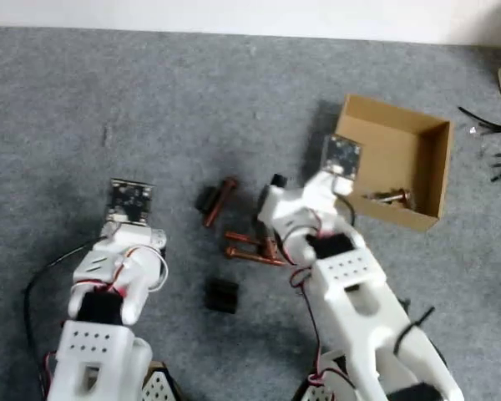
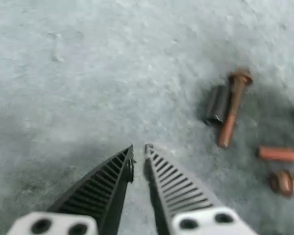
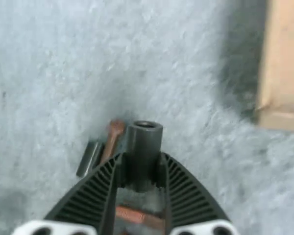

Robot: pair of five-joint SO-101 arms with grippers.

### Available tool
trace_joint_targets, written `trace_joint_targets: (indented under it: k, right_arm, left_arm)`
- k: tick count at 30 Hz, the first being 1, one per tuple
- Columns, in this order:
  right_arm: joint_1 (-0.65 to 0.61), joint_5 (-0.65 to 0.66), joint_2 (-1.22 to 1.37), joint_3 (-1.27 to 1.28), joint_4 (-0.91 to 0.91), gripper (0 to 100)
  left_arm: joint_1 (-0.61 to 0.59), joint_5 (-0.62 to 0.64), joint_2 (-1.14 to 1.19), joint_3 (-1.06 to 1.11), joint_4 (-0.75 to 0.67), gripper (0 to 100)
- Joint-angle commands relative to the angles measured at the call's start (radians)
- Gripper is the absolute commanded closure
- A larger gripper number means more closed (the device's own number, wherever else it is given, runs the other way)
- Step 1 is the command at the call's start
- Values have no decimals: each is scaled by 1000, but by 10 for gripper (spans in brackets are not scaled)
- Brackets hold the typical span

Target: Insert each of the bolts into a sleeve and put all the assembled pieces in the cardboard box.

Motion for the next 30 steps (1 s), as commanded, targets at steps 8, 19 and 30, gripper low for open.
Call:
trace_joint_targets:
  k: [8, 19, 30]
  right_arm:
    - [51, 94, -188, 263, -274, 995]
    - [125, 91, -269, 344, -361, 995]
    - [125, 89, -274, 344, -361, 995]
  left_arm:
    - [102, -17, 693, -489, 51, 921]
    - [168, -18, 1136, -1204, 460, 853]
    - [289, -17, 1440, -1392, 499, 852]
